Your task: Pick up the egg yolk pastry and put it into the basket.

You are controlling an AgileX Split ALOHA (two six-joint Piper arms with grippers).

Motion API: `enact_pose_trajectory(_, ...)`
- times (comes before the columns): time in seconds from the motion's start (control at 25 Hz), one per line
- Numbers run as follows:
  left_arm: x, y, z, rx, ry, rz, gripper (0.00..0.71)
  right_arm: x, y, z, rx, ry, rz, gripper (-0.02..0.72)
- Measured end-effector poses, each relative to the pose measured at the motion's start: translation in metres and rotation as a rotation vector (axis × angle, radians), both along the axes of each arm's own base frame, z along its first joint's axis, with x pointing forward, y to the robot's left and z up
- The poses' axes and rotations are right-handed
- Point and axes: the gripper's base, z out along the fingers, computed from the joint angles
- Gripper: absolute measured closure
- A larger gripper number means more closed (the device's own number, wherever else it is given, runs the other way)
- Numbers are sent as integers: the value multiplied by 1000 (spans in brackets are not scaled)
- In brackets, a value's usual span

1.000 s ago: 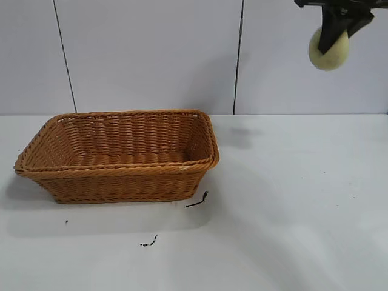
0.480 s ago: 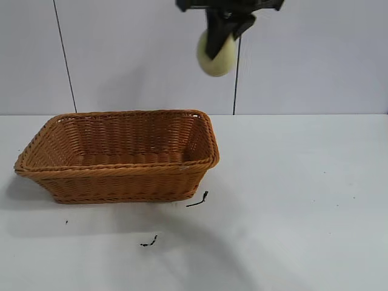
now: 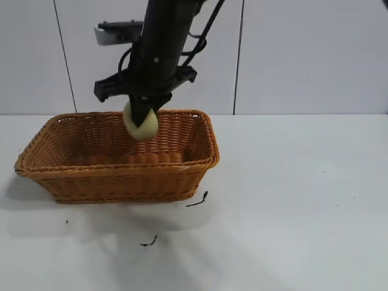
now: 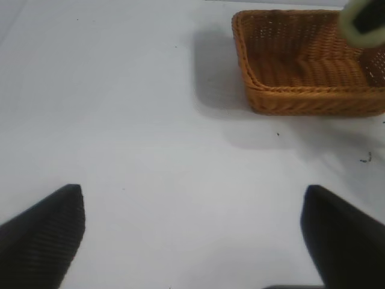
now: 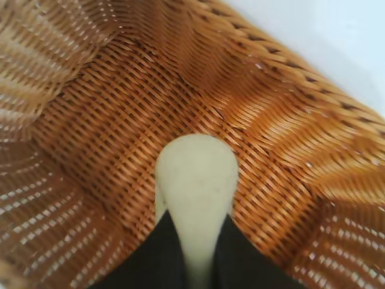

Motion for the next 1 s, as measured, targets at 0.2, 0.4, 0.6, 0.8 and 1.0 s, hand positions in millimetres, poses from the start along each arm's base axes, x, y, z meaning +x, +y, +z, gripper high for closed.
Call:
enact_pose_trajectory(0.2, 0, 0, 0, 0, 0, 0, 14, 0, 1, 4, 4, -24, 30, 136)
enact_pose_trajectory(0.4, 0, 0, 0, 0, 0, 0, 14, 0, 1, 33, 20, -52, 42, 20)
enact_pose_trajectory(0.6, 0, 0, 0, 0, 0, 0, 14, -2, -2, 84, 56, -93, 42, 10)
enact_pose_trajectory(0.8, 0, 0, 0, 0, 0, 0, 14, 20, -38, 109, 80, -126, -33, 10)
enact_pose_trajectory(1.0, 0, 0, 0, 0, 0, 0, 14, 59, -127, 108, 42, -88, -210, 10)
